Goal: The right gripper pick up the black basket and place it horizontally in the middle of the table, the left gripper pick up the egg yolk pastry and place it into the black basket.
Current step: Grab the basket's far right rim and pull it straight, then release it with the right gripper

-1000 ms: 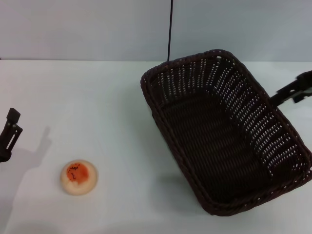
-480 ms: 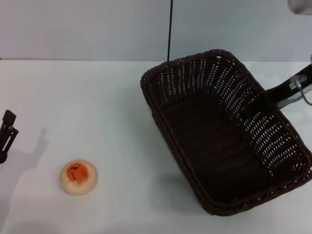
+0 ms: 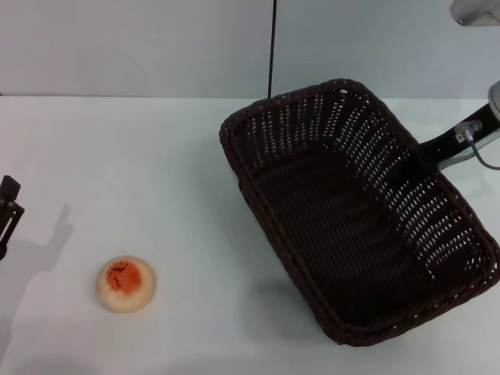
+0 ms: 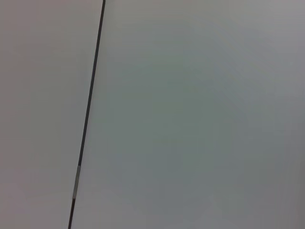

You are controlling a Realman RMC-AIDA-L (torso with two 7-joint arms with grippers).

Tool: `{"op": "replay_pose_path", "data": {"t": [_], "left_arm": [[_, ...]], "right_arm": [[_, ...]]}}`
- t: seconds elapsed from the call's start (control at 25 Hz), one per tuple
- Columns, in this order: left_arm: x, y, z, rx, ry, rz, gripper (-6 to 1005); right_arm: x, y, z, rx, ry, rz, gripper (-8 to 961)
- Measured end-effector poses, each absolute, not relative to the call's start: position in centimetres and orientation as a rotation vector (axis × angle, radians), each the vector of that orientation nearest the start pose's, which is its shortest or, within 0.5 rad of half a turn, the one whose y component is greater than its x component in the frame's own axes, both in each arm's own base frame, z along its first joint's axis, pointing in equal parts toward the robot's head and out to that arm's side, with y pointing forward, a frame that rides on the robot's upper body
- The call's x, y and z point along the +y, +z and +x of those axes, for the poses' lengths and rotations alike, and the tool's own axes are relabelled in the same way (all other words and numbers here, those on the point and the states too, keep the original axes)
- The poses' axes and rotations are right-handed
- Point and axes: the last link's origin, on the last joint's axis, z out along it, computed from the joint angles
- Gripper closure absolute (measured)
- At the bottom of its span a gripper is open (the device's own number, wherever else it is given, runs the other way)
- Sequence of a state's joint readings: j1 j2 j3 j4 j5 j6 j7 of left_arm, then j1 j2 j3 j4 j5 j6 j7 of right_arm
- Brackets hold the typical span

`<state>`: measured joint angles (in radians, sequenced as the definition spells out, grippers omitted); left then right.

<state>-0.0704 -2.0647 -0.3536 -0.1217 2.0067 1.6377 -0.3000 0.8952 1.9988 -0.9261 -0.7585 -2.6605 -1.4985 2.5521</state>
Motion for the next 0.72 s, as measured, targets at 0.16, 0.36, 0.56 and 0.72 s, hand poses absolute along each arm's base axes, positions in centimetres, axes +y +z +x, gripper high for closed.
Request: {"op": "replay_pose_path", "data": {"t": [0.16, 0.36, 0.56, 0.72], "left_arm": [[17.8, -0.1, -36.6, -0.565, -0.867, -1.546, 173], [17.7, -0.1, -36.6, -0.563, -0.869, -1.545, 173], [17.2, 0.0, -36.7, -0.559, -0.868, -1.537, 173], [16.4, 0.1, -36.8, -0.561, -0.868, -1.527, 173]], "right_arm": [[40.8, 1.4, 21.3, 1.439, -0.323, -2.440, 540], [41.2, 2.2, 20.4, 1.316, -0.255, -2.505, 736], [40.9, 3.1, 18.2, 0.997, -0.222, -2.714, 816], [40.8, 3.7, 16.4, 0.728, -0.265, -2.841, 828]]}}
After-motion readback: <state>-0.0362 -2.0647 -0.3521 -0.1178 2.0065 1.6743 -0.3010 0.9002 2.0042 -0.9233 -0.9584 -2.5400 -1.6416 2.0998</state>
